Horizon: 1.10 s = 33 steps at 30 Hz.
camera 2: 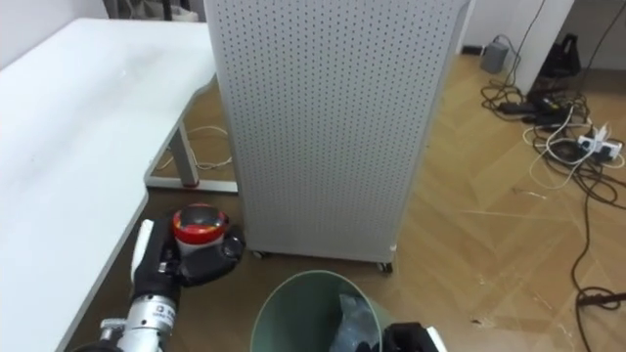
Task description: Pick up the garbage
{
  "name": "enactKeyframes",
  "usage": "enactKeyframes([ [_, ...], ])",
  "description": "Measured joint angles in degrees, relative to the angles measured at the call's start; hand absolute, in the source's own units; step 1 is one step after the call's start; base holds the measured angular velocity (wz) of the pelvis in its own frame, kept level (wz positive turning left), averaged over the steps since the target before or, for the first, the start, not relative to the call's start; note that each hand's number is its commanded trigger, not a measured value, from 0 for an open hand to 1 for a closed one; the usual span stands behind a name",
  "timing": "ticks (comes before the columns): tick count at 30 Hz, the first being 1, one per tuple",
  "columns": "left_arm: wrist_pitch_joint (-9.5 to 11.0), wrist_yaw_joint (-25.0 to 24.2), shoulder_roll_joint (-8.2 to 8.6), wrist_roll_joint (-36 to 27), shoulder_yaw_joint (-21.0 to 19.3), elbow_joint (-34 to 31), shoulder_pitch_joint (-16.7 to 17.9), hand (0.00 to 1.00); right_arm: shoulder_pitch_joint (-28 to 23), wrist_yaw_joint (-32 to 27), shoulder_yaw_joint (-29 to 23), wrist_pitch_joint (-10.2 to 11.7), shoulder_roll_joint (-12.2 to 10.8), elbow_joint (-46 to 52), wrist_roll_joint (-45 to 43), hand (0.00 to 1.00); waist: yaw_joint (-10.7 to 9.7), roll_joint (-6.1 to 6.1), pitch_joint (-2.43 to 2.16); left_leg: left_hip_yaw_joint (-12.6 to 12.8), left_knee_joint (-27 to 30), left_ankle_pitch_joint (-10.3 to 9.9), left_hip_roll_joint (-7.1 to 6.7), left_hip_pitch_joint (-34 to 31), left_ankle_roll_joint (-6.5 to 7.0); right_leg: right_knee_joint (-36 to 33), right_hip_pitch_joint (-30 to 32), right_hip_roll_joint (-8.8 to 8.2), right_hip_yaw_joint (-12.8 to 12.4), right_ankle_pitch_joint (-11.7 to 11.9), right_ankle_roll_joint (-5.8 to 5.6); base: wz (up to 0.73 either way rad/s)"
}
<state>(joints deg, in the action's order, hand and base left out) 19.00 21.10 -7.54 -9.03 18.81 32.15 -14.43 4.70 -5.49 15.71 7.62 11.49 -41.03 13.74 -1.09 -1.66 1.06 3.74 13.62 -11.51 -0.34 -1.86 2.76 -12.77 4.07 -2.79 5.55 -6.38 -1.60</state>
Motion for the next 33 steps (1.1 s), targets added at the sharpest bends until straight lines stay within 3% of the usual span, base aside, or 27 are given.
enactKeyframes([
  [4,-1.70,-3.13,0.30,-0.04,0.77,-1.85,2.73,1.00,0.16,-1.39,0.01,-0.03,-0.07,1.32,1.18,1.00,0.21,-0.27,-0.14,0.69,0.01,-0.02,-0.04,0.22,0.03,-0.19,0.12,0.01,-0.77,0.01,0.02,-0.07],
  [8,-3.36,-5.78,0.69,0.11,1.89,-2.65,2.77,1.00,1.11,-2.11,0.00,-0.05,-0.16,1.52,1.39,1.00,0.30,-0.25,-0.14,0.93,0.05,-0.03,0.00,0.19,0.03,-0.43,0.26,0.05,-0.76,0.02,0.02,0.00],
  [12,-3.68,-7.22,1.28,0.88,2.11,-5.27,3.05,1.00,1.29,-2.19,0.01,-0.05,-0.37,3.45,1.14,1.00,0.28,-0.08,-0.11,1.08,0.02,-0.03,0.07,0.24,0.03,-0.44,0.26,0.09,-0.72,0.02,0.03,0.00],
  [14,-3.68,-8.22,1.39,2.00,2.23,-6.04,3.06,0.82,2.05,-1.72,0.02,-0.05,-0.76,3.62,0.93,1.00,0.19,0.00,-0.11,1.24,-0.06,-0.03,0.12,0.41,0.03,-0.44,0.21,0.12,-0.74,0.02,0.03,0.00],
  [15,-3.68,-8.32,1.42,1.98,2.40,-6.04,3.06,0.56,2.24,-1.64,0.03,-0.05,-0.85,3.63,0.99,1.00,0.09,0.04,-0.10,1.30,-0.07,-0.03,0.14,0.45,0.03,-0.44,0.18,0.13,-0.76,0.02,0.03,0.00],
  [16,-3.69,-8.38,1.45,1.96,2.82,-6.03,3.07,0.24,2.58,-1.30,0.05,-0.05,-0.96,3.64,0.93,1.00,0.04,0.15,-0.06,1.34,-0.09,-0.03,0.17,0.48,0.03,-0.43,0.15,0.13,-0.73,0.02,0.03,0.00],
  [18,-3.69,-8.89,1.65,2.10,2.90,-6.02,3.38,0.00,3.02,-1.12,0.05,-0.05,-1.36,3.64,-0.08,1.00,-0.13,0.25,-0.01,1.39,-0.13,-0.03,0.19,0.51,0.03,-0.42,0.15,0.14,-0.76,0.02,0.03,0.00],
  [26,-4.45,-9.29,2.32,2.54,2.91,-3.84,5.35,0.00,3.31,-0.51,0.02,-0.04,-2.15,3.64,-3.34,1.00,-0.28,1.20,0.60,1.80,-0.13,-0.09,0.45,0.45,0.01,-0.44,0.32,0.28,-0.72,0.05,0.07,-0.01],
  [33,-4.45,-8.84,2.74,2.45,2.84,-3.84,5.31,0.00,3.29,0.89,1.18,-0.27,-2.88,3.60,-3.49,1.00,-0.34,1.43,0.72,2.74,-0.42,-0.11,0.61,0.38,-0.02,-0.89,1.22,0.34,-0.76,0.08,0.13,-0.07],
])
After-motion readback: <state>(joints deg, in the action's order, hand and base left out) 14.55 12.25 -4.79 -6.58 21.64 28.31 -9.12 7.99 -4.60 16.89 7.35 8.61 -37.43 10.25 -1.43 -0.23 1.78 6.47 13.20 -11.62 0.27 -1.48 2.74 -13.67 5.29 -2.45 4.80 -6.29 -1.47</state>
